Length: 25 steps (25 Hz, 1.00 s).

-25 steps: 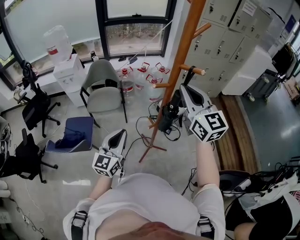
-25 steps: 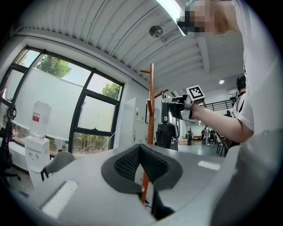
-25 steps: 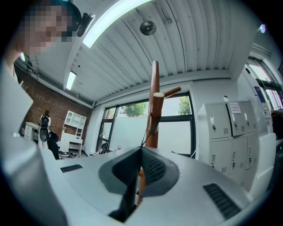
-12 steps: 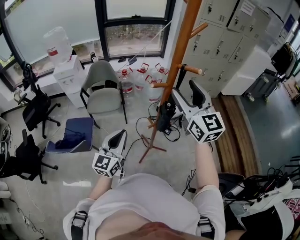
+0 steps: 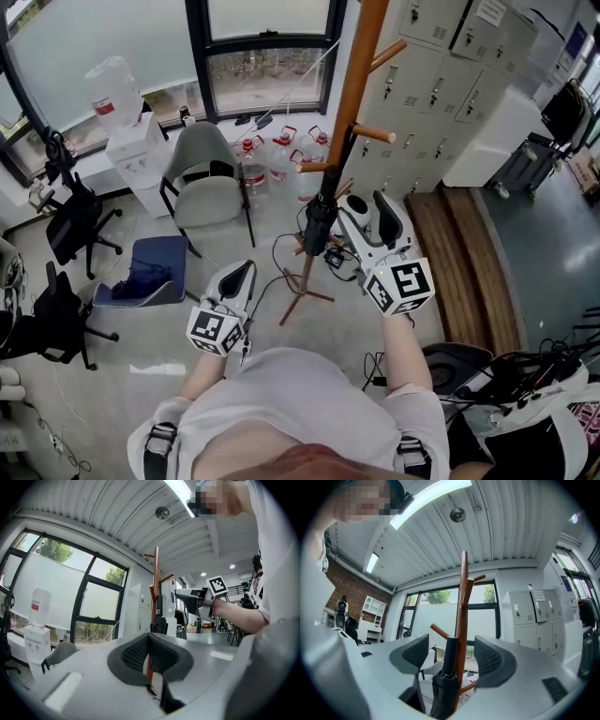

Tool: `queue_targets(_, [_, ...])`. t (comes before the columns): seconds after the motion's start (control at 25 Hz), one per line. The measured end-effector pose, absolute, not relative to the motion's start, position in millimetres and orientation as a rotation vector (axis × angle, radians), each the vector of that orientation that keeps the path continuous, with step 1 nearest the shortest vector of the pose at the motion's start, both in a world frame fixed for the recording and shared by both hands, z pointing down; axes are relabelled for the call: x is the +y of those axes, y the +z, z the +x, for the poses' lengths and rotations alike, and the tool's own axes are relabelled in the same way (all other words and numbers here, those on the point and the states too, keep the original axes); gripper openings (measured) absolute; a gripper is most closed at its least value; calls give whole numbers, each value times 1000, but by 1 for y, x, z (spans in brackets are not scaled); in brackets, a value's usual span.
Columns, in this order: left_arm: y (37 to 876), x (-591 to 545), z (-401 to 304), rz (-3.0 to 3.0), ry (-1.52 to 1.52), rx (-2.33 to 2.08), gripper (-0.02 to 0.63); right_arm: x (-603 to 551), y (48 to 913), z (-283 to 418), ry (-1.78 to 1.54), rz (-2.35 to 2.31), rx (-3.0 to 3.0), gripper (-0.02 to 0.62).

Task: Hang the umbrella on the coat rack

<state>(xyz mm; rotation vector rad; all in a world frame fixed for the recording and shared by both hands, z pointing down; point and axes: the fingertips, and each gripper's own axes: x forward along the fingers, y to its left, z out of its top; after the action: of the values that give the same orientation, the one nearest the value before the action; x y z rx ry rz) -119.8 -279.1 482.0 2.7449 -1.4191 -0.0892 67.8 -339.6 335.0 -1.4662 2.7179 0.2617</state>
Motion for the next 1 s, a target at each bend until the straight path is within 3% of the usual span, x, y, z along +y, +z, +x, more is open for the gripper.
queue_targets(0.8, [490, -271, -100, 2751, -71, -1374, 11, -283, 459, 78, -42, -1563, 2723, 268])
queue_targets(0.88, [491, -272, -98, 2750, -68, -1370, 11, -280, 464, 80, -53, -1577, 2706, 216])
queue_targets(1.0, [491, -272, -98, 2749, -74, -1365, 11, -276, 468, 84, -5, -1641, 2674, 65])
